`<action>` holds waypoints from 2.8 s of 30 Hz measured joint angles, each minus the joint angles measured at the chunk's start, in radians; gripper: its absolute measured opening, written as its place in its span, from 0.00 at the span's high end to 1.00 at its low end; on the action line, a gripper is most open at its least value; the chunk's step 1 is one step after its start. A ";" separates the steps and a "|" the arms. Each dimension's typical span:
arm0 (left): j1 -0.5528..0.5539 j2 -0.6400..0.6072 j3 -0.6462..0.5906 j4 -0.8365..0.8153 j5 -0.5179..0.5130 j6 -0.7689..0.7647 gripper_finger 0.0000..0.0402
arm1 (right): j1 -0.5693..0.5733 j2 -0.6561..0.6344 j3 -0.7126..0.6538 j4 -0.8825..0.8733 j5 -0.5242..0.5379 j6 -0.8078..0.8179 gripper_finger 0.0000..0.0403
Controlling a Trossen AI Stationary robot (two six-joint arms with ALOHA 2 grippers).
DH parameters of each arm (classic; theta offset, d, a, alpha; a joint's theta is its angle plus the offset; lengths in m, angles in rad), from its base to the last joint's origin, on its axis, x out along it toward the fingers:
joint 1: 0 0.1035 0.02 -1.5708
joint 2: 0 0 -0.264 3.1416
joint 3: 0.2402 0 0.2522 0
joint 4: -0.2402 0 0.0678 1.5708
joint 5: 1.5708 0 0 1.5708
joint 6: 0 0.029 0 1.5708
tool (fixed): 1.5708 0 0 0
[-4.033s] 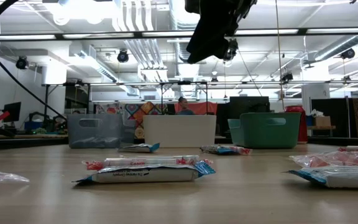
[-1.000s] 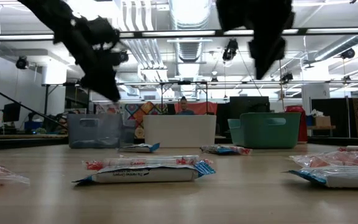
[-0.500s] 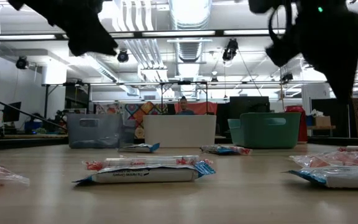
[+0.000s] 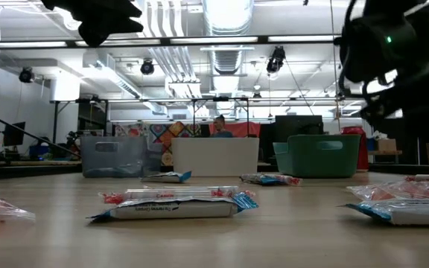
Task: Sort candy
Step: Put the orange candy into the white bin
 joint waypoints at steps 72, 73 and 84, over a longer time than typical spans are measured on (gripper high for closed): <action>-0.272 0.363 0.013 0.260 -0.109 -0.129 0.65 | -0.476 0.169 0.059 1.584 0.474 -1.076 0.96; -0.272 0.363 0.013 0.259 -0.109 -0.128 0.65 | -0.484 0.182 0.061 1.583 0.473 -1.075 0.96; -0.272 0.363 0.013 0.251 -0.159 -0.122 0.65 | -0.498 0.205 0.076 1.572 0.418 -1.032 0.87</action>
